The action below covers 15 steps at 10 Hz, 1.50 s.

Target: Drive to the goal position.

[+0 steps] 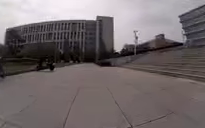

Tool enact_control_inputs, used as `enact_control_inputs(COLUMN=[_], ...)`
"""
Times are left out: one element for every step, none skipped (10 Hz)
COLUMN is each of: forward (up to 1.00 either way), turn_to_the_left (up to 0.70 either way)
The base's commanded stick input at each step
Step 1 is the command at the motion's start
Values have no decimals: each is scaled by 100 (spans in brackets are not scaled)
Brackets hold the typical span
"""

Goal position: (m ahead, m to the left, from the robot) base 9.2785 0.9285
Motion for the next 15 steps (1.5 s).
enact_control_inputs(forward=[100, 100, 100, 100, 100, 100, 100, 100, 100, 100, 100, 100, 100, 100, 100], turn_to_the_left=[0, -13, -28, 0, 0, 0, -2, 0, 0, 0, 0, 0, 0, 0, 0])
